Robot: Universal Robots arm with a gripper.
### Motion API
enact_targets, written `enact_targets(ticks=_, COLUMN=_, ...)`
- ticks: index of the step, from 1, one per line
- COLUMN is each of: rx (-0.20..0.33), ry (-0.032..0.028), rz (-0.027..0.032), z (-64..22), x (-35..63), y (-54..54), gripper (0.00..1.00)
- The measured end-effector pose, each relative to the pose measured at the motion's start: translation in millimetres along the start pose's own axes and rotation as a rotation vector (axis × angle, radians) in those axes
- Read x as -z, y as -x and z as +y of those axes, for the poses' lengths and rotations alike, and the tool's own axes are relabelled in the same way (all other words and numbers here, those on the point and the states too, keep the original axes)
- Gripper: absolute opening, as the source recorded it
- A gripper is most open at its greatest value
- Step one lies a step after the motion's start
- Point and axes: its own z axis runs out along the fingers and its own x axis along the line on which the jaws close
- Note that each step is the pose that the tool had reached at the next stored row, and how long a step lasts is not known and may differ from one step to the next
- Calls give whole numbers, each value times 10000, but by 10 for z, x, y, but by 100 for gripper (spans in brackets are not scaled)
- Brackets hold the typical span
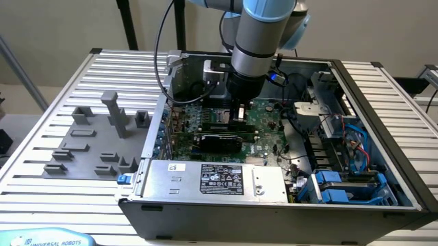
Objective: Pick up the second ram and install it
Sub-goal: 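Insert the second ram into the second slot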
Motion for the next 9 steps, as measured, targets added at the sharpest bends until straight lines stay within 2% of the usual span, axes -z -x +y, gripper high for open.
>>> enact_targets(ticks=9, rx=0, ry=0, rz=0, z=1, x=-9, y=11, gripper=13)
